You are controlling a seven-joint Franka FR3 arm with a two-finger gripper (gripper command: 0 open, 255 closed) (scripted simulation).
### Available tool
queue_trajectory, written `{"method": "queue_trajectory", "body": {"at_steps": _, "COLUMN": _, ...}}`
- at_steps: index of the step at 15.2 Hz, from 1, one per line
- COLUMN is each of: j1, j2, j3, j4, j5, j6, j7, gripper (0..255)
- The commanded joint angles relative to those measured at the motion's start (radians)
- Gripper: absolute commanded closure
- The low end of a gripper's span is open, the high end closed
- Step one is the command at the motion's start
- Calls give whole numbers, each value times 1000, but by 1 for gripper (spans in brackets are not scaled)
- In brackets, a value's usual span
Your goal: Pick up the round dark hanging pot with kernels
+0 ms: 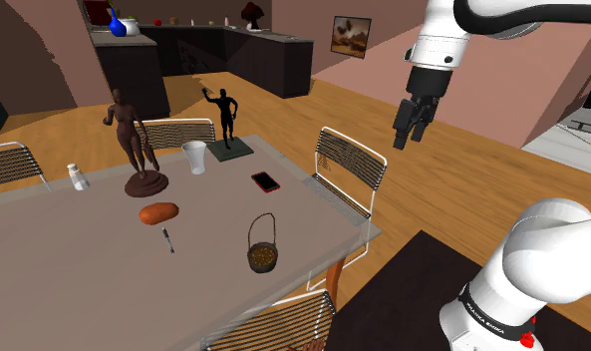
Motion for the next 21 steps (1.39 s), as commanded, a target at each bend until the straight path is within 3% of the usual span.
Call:
{"method": "queue_trajectory", "body": {"at_steps": 1, "j1": 0, "j2": 0, "j3": 0, "j4": 0, "j5": 0, "j6": 0, "j7": 0, "gripper": 0}}
{"method": "queue_trajectory", "body": {"at_steps": 8, "j1": 44, "j2": 27, "j3": 147, "j4": -150, "j5": 56, "j6": 264, "j7": 105, "gripper": 0}}
{"method": "queue_trajectory", "body": {"at_steps": 14, "j1": 71, "j2": 132, "j3": 287, "j4": -217, "j5": 82, "j6": 508, "j7": 206, "gripper": 0}}
{"method": "queue_trajectory", "body": {"at_steps": 21, "j1": 43, "j2": 347, "j3": 472, "j4": -218, "j5": 26, "j6": 794, "j7": 371, "gripper": 0}}
